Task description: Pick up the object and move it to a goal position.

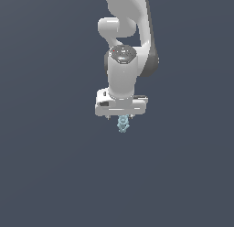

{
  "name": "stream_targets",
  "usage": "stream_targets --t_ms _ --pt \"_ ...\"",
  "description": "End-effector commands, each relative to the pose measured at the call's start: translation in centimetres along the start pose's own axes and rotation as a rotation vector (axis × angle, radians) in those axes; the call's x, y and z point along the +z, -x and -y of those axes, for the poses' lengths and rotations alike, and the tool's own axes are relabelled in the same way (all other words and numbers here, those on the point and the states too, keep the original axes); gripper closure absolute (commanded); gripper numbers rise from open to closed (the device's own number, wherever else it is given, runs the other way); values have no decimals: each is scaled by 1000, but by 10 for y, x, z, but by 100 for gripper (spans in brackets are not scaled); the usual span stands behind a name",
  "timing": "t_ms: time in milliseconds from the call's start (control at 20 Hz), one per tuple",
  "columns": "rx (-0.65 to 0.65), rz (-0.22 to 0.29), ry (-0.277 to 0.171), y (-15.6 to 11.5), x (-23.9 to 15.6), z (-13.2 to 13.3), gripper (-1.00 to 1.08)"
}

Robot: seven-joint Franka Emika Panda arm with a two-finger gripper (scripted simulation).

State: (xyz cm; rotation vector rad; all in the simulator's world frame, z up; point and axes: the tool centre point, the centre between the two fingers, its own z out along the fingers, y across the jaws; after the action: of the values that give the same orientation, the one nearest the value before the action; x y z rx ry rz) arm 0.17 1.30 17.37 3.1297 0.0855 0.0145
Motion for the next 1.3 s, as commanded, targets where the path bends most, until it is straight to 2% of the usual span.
stream_targets --t_ms 0,500,900,1250 --pt "0 0 0 0 0 0 -92" --pt "14 -15 2 -6 -8 -24 -92" --pt "21 -12 1 -1 0 -18 -92" --pt "51 -2 -5 20 29 2 -92"
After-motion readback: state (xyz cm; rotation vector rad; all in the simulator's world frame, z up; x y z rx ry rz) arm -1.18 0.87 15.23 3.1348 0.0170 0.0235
